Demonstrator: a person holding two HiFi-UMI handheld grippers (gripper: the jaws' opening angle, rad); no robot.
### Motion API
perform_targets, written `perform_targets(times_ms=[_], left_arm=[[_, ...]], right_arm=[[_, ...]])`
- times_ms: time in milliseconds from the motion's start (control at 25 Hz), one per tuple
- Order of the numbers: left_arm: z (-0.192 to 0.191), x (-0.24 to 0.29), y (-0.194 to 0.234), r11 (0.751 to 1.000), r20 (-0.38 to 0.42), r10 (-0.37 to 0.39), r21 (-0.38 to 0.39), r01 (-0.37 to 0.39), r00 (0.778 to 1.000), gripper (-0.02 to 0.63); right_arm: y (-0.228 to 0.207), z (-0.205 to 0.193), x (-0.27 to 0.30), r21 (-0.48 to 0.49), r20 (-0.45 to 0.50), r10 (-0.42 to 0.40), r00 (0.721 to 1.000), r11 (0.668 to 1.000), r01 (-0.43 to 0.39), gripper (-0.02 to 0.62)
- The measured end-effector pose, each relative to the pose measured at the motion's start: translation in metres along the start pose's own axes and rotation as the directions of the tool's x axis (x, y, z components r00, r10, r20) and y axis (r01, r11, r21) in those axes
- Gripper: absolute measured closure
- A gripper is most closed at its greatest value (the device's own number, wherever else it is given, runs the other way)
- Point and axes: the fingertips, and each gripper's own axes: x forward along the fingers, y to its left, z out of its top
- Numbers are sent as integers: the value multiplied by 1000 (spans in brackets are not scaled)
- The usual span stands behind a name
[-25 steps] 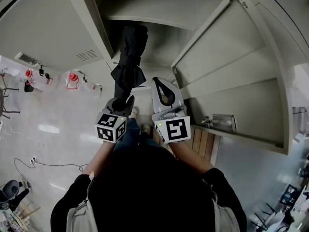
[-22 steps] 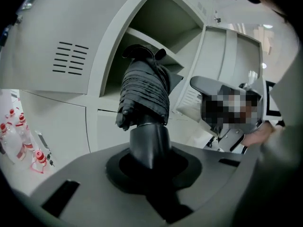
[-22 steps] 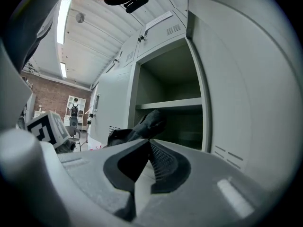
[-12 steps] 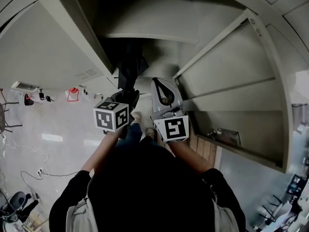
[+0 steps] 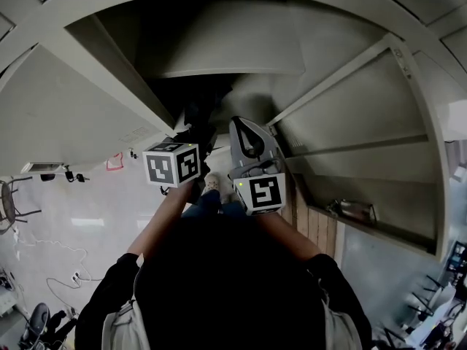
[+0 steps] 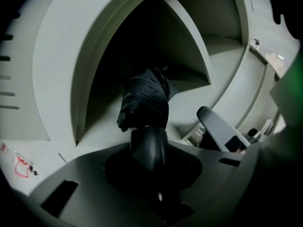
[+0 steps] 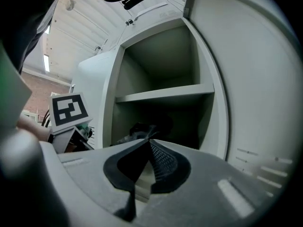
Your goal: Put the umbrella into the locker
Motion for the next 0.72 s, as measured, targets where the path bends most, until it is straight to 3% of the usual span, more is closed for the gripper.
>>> perform_targets(times_ms=[200, 400, 640, 720], left_arm=[[0, 9, 1, 999, -44, -6, -33, 5, 999, 509], [0, 15, -7, 998, -43, 58, -24, -59, 997, 460], [7, 18, -14, 976, 11, 165, 143, -165, 986, 433], [5, 21, -18, 959, 0, 180, 224, -176, 984, 368]], right_arm=[[-2, -4, 4, -11, -21, 13, 1000, 1000, -13, 594], [-3, 9, 10, -15, 3, 52, 999, 999, -52, 594], [-10, 14, 6, -53, 16, 93, 996, 994, -92, 594], [-14, 9, 2, -55, -3, 99, 995, 994, -99, 594]])
